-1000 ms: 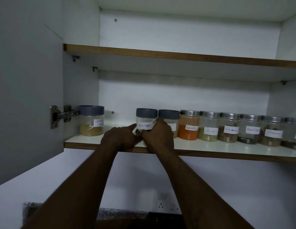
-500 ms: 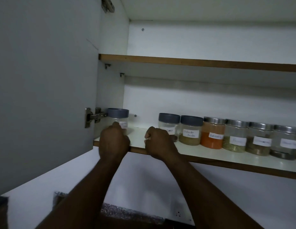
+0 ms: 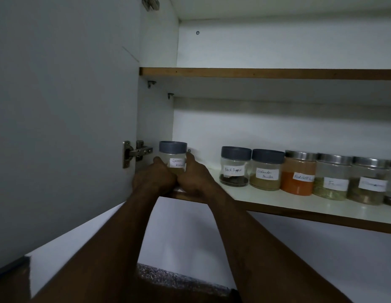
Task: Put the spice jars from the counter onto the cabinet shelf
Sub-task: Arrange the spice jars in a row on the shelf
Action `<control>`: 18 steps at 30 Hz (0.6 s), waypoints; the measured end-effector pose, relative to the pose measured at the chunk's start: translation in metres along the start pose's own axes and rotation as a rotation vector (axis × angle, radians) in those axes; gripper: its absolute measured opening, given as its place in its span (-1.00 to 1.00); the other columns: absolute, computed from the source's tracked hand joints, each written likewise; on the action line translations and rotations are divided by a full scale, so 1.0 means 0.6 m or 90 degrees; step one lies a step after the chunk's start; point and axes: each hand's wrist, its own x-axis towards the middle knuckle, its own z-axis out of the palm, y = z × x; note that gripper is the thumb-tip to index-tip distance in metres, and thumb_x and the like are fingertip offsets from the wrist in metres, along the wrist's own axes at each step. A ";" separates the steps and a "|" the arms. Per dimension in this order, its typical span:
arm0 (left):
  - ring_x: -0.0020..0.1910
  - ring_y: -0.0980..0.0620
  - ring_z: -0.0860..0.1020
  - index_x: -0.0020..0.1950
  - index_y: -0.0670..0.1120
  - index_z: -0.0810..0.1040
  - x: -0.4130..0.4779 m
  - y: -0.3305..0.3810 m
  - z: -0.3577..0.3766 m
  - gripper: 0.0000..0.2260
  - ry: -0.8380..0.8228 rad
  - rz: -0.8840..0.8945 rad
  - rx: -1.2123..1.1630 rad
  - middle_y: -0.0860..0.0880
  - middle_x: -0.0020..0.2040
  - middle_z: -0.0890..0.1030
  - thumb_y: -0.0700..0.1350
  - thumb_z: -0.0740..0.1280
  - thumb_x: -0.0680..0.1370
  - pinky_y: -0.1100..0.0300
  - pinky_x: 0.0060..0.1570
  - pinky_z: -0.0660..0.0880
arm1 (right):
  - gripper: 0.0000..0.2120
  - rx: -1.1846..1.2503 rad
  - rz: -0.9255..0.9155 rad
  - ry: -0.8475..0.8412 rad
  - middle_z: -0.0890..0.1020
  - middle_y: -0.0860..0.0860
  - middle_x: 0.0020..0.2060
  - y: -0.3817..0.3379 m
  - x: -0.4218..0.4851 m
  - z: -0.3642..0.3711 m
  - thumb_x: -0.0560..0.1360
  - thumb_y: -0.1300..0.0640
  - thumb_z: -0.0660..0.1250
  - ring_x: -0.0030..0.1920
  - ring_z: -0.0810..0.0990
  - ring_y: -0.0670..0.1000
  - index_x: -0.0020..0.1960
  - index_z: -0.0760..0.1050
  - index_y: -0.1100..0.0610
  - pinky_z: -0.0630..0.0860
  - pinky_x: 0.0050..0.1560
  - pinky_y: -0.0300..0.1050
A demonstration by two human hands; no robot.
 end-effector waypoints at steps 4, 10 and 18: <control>0.05 -0.16 0.56 0.33 -0.07 0.34 0.020 0.001 0.018 -0.65 -0.044 0.054 0.000 -0.18 0.15 0.59 0.02 0.27 0.60 -0.01 0.09 0.54 | -0.36 -0.053 0.019 0.103 0.58 0.09 0.26 0.008 -0.014 -0.003 0.51 -0.05 0.45 0.24 0.57 0.16 0.47 0.27 0.09 0.53 0.25 0.06; 0.20 -0.21 0.54 0.40 0.06 0.40 0.024 0.010 0.034 -0.64 -0.061 0.132 0.063 -0.09 0.30 0.59 0.02 0.22 0.60 -0.09 0.20 0.51 | -0.37 -0.117 0.024 0.215 0.59 0.10 0.23 0.016 -0.041 -0.014 0.48 0.01 0.48 0.24 0.57 0.16 0.44 0.30 0.12 0.53 0.19 0.00; 0.23 -0.06 0.58 0.11 0.05 0.55 0.017 0.001 0.029 -0.85 -0.045 0.295 0.274 0.06 0.40 0.53 -0.05 0.34 0.54 0.02 0.19 0.49 | -0.35 -0.180 -0.005 0.261 0.55 0.07 0.22 0.023 -0.077 -0.009 0.43 0.02 0.52 0.22 0.55 0.13 0.41 0.32 0.09 0.54 0.16 -0.04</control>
